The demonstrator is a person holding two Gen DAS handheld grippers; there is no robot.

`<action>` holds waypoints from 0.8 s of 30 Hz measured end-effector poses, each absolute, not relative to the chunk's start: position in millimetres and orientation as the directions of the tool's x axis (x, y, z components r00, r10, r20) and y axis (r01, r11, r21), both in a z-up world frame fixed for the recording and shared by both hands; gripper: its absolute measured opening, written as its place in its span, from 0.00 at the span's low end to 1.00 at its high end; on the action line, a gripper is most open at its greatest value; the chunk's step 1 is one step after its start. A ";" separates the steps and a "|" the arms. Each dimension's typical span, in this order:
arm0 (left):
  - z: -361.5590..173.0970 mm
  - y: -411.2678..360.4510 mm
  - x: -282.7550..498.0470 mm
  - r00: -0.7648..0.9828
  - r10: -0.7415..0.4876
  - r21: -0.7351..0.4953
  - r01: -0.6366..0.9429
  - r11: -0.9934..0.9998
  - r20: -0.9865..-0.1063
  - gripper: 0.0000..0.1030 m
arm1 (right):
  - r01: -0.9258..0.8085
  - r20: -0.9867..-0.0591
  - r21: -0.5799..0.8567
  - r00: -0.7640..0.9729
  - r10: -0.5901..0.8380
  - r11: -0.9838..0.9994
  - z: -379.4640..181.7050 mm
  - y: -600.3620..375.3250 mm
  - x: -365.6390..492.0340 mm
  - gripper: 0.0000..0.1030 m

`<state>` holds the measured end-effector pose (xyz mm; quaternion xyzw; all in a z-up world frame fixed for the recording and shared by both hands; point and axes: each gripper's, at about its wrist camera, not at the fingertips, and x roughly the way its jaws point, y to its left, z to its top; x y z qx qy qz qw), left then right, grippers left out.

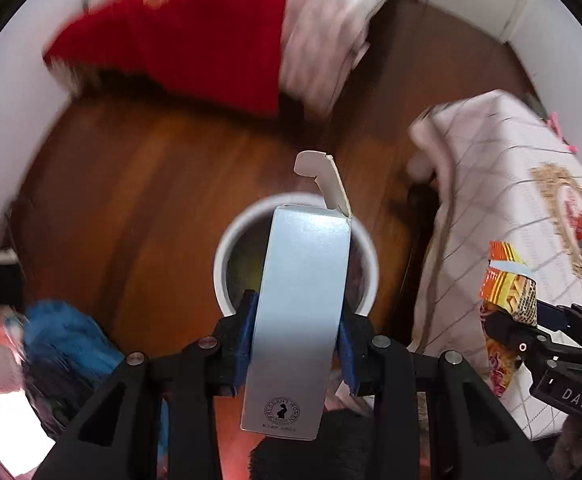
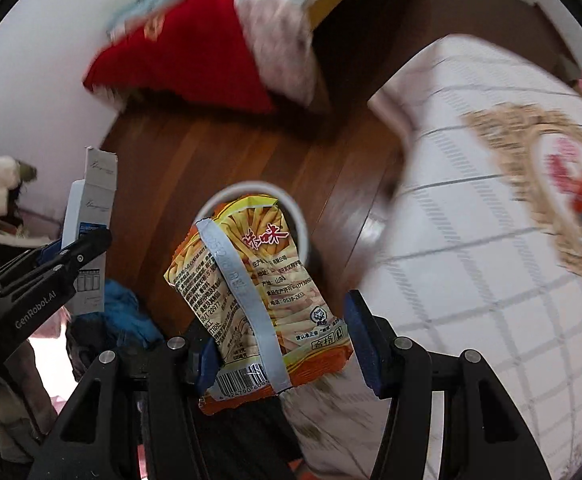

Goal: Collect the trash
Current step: 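Lift the box and snack bag over the bin and release both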

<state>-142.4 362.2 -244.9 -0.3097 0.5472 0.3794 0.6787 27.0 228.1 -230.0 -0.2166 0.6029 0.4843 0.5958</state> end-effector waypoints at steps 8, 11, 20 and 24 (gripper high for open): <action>-353.0 421.2 -172.8 0.168 -0.177 -0.224 -0.902 0.370 -0.970 0.34 | -0.866 -0.967 0.253 -0.223 0.120 0.432 -327.1 323.7 -7.7 0.56; -368.7 432.4 -180.3 0.197 -0.211 -0.257 -0.917 0.305 -0.957 0.51 | -0.859 -0.967 0.251 -0.247 0.067 0.446 -356.3 348.3 -9.7 0.57; -359.7 437.8 -202.2 0.188 -0.117 -0.213 -0.940 0.265 -0.975 0.96 | -0.802 -0.934 0.336 -0.353 0.061 0.494 -404.9 381.6 -2.8 0.94; -350.6 425.8 -209.9 0.120 0.001 -0.115 -0.953 0.280 -0.993 0.96 | -0.791 -0.926 0.365 -0.363 0.102 0.491 -405.0 375.6 5.3 1.00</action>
